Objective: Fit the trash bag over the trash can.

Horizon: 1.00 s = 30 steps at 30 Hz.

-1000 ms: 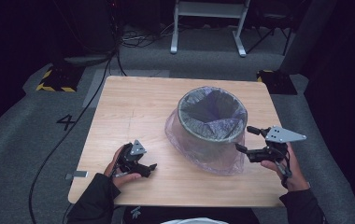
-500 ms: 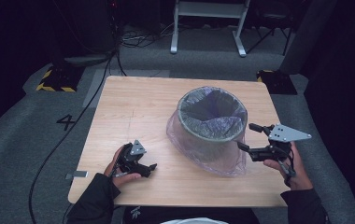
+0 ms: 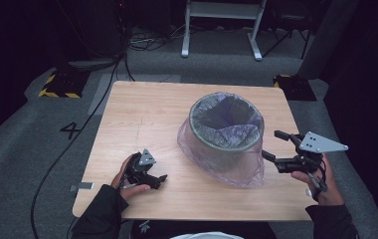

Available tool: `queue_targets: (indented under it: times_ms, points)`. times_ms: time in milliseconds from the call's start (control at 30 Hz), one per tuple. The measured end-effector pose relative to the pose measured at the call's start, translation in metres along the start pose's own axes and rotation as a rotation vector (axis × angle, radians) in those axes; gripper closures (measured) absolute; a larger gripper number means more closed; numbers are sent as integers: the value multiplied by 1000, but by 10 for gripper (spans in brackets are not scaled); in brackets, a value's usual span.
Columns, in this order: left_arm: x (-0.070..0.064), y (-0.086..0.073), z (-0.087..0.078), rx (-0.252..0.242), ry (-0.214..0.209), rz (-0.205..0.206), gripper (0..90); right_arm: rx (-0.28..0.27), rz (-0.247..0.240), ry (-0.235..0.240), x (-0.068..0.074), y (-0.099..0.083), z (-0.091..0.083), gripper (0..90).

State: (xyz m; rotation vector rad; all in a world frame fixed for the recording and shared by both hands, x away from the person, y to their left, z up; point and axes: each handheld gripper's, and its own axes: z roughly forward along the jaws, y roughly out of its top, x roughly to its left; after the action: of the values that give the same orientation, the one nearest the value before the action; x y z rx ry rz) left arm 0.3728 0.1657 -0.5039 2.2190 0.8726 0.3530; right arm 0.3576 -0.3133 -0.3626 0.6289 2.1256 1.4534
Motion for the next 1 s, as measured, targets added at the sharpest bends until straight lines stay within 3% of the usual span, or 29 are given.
queue_targets:
  times_ms: [167,533,1000]
  points:
    - [0,0,0,5,2,0,103,-2,12,-6,-2,2,-3,186]
    - [0,1,1,3,0,0,100,3,-53,14,1,28,10,186]
    - [0,1,1,3,-2,-1,100,-11,-36,-2,-4,37,23,172]
